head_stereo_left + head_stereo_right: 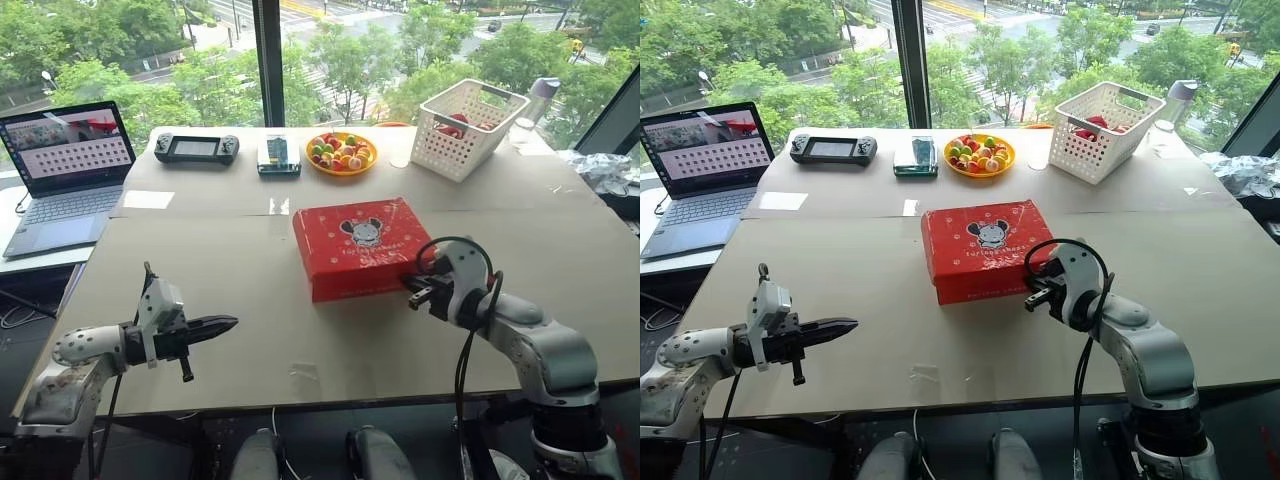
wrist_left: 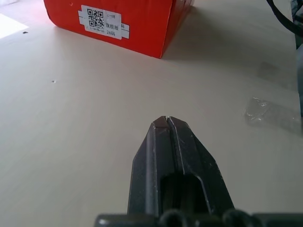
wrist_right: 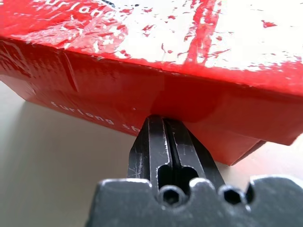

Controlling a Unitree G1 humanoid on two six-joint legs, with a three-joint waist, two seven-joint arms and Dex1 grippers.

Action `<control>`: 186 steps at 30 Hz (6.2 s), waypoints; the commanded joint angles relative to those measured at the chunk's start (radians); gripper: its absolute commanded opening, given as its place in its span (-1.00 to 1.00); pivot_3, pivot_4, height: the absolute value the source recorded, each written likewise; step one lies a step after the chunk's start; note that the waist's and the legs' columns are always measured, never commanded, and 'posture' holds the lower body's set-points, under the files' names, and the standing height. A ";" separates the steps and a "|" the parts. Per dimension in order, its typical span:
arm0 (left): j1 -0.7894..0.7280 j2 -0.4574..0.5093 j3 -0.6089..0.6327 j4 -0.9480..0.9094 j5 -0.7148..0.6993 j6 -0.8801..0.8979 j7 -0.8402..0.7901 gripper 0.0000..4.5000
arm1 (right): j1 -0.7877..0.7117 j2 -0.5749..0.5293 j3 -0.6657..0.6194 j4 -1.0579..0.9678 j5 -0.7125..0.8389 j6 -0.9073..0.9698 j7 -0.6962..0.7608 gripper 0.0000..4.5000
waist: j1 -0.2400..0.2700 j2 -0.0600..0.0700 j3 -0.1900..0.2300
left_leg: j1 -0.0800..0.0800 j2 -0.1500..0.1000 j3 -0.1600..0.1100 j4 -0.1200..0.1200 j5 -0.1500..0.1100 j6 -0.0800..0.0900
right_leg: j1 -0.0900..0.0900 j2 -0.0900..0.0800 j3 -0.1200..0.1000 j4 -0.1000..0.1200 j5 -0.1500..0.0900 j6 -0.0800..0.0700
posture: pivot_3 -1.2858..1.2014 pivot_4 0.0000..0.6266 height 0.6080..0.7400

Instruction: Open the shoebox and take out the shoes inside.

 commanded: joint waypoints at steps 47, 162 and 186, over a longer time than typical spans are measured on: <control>-0.375 0.112 -0.022 0.054 -0.149 0.208 -0.089 -1.00 | -0.776 -0.125 0.298 0.498 -0.010 -0.163 0.553 -0.96 | -0.016 0.002 0.002 | -0.003 0.000 0.000 -0.010 0.000 0.004 | -0.006 0.004 -0.002 0.001 0.000 -0.002 | 0.03 -0.52 0.97; -0.747 0.002 -0.176 0.458 0.046 0.096 -0.289 -1.00 | -0.672 -0.130 0.079 0.774 -0.292 -0.487 0.407 0.96 | -0.110 -0.005 0.007 | 0.023 -0.002 -0.006 -0.015 0.001 0.002 | 0.009 0.005 0.008 0.014 -0.007 0.001 | 0.03 -0.52 0.97; -0.684 0.032 -0.136 0.360 0.017 0.148 -0.248 -1.00 | -0.913 0.110 0.501 1.426 -0.638 -0.980 0.231 0.96 | -0.027 -0.004 0.008 | -0.001 -0.006 -0.003 -0.004 0.001 0.001 | -0.004 0.002 0.001 0.011 -0.001 -0.002 | 0.03 -0.52 0.97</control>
